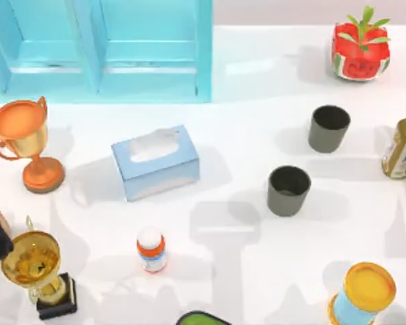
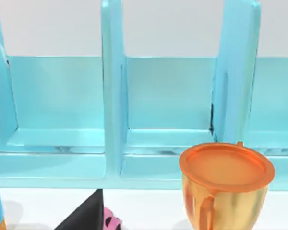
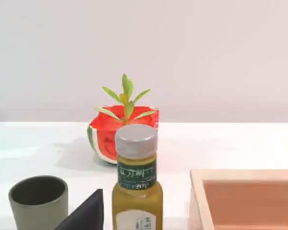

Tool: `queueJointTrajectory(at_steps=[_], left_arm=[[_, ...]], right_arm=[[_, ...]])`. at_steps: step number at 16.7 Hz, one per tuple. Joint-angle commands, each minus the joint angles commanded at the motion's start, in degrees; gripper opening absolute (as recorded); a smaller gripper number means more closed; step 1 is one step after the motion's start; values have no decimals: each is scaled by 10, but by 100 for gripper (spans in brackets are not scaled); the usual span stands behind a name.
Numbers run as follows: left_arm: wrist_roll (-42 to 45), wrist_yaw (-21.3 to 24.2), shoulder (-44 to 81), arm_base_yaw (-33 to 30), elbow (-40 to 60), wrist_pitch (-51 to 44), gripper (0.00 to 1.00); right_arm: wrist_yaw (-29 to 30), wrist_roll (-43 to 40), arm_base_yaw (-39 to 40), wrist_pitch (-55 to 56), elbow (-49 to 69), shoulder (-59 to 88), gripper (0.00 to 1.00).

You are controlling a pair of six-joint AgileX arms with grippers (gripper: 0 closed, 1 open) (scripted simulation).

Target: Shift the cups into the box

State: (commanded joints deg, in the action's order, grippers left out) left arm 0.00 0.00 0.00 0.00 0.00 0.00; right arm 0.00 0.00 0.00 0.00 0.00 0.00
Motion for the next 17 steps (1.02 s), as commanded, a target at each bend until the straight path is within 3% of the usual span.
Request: queueJointTrajectory(at_steps=[4,8,17], left_arm=[[0,0,0,0,0,0,100],[0,0,0,0,0,0,100],[0,0,0,0,0,0,100]], right_arm=[[2,7,0,-14,16,16,100],[9,44,7,-95,111,111,100],[12,147,85,-413,552,558,100]])
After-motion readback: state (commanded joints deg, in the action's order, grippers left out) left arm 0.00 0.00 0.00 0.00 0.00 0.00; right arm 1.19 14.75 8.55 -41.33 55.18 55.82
